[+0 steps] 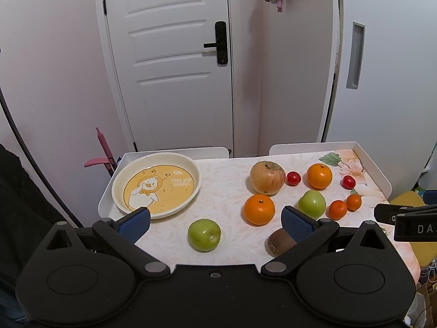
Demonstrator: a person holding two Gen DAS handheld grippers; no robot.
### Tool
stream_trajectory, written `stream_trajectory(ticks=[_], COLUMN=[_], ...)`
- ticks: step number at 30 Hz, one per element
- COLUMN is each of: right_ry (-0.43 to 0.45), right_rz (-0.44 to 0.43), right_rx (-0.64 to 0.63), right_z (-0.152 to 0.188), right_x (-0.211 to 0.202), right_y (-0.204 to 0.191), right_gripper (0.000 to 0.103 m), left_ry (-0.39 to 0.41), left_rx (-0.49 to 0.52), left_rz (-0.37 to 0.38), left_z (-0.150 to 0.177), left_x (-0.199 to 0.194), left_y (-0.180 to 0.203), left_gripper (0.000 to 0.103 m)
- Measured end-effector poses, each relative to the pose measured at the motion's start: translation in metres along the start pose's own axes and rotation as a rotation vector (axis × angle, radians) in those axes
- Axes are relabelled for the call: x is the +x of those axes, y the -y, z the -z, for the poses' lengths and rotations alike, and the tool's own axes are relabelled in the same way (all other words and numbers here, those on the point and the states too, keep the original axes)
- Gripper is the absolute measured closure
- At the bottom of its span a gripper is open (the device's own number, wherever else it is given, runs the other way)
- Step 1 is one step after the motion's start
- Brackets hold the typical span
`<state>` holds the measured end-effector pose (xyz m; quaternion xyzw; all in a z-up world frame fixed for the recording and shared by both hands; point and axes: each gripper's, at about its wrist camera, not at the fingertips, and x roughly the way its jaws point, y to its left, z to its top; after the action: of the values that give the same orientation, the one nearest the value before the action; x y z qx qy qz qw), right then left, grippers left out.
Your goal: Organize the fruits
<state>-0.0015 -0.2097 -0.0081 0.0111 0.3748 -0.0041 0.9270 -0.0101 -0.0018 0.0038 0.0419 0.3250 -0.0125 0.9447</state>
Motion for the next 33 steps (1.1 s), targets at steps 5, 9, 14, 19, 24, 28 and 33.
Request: stream_trajectory(ticks=[5, 9, 14, 19, 24, 28, 33], right_ry=[0.000, 0.000, 0.000, -0.001, -0.001, -0.001, -0.001], right_rz=[0.000, 0.001, -0.001, 0.000, 0.001, 0.000, -0.001], right_rx=[0.000, 0.002, -0.001, -0.002, -0.001, -0.002, -0.002], right_z=[-0.0004, -0.0006, -0.0007, -0.0008, -0.0009, -0.0007, -0.0005], right_x=[-0.0002, -0.0002, -0.0002, -0.0003, -0.0008, -0.0011, -0.0006], right_y=[-0.0002, -0.0011, -0.0008, -0.0009, -0.0012, -0.0012, -0.0009], right_gripper=[0.000, 0.000, 0.000, 0.000, 0.000, 0.000, 0.000], left_ry=[0.004, 0.006, 0.005, 0.006, 0.005, 0.006, 0.006], left_rx=[-0.015, -0.010, -0.010, -0.015, -0.014, -0.015, -0.013], left_rz=[-0.001, -0.006, -0.007, -0.006, -0.006, -0.006, -0.008], left_z=[-0.0011, -0.0014, -0.0013, -0.0004, 0.0001, 0.0000, 0.0003], left_x=[-0.0005, -0.0013, -0.0015, -0.0023, -0.0025, -0.0025, -0.0027], left_y=[0.0000, 0.0006, 0.0010, -0.0009, -0.0024, -0.0023, -0.0024], left_gripper=[0.000, 0.000, 0.000, 0.000, 0.000, 0.000, 0.000])
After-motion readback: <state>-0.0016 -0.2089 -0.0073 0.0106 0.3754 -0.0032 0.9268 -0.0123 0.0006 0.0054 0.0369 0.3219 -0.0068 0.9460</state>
